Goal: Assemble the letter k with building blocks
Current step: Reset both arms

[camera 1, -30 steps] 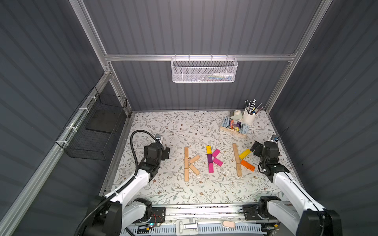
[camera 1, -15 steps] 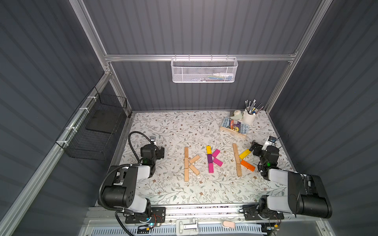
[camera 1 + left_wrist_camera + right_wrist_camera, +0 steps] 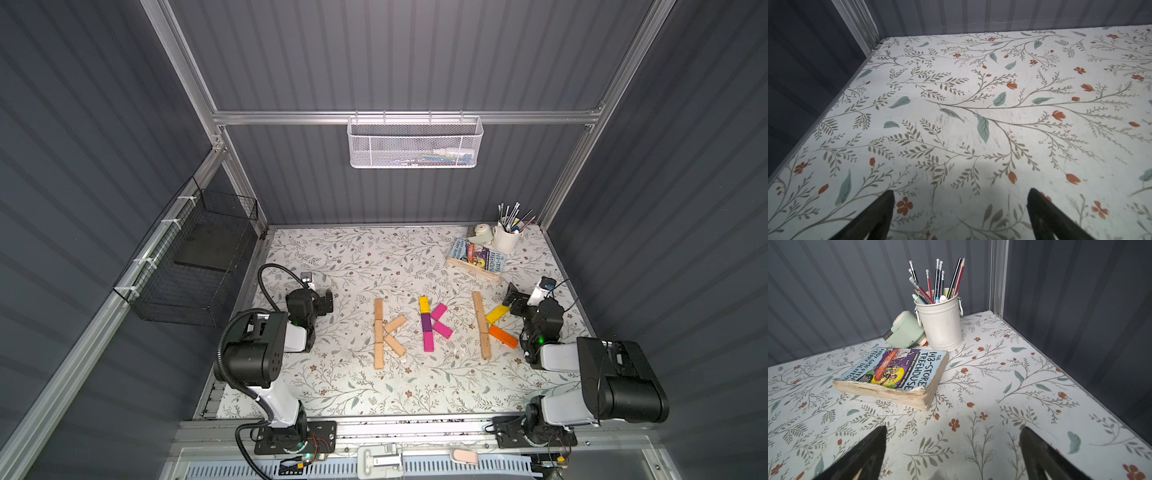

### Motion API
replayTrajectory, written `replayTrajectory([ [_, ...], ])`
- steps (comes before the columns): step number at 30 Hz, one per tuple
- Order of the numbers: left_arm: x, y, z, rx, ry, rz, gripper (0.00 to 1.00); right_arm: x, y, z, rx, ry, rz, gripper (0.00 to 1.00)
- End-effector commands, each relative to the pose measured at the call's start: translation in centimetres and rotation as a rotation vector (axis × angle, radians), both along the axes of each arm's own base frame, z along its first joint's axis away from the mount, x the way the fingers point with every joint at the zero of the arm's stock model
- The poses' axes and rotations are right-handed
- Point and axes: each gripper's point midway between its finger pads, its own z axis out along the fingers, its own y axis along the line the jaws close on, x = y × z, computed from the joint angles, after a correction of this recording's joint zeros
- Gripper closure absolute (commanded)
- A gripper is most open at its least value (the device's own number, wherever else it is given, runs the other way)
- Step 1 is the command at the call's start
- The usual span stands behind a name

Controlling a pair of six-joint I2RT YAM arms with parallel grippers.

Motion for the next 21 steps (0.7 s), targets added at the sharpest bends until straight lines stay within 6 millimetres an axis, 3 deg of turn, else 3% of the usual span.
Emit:
replayTrajectory([
  [1,0.47,0.47,0.70,-0.011,-0.033,0.029,0.00,1.13,1.54,0.35,-0.025,0.013,0.091,0.01],
  [4,0.43,0.46,0.62,-0.011,-0.025,0.029,0.00,1.42,2.37,0.16,-0.029,0.032,0.142,0.01],
  [21,0.41,0.45,0.56,-0.012,-0.023,0.028,0.00,1.53,2.47,0.17,-0.031,0.035,0.146,0.01],
])
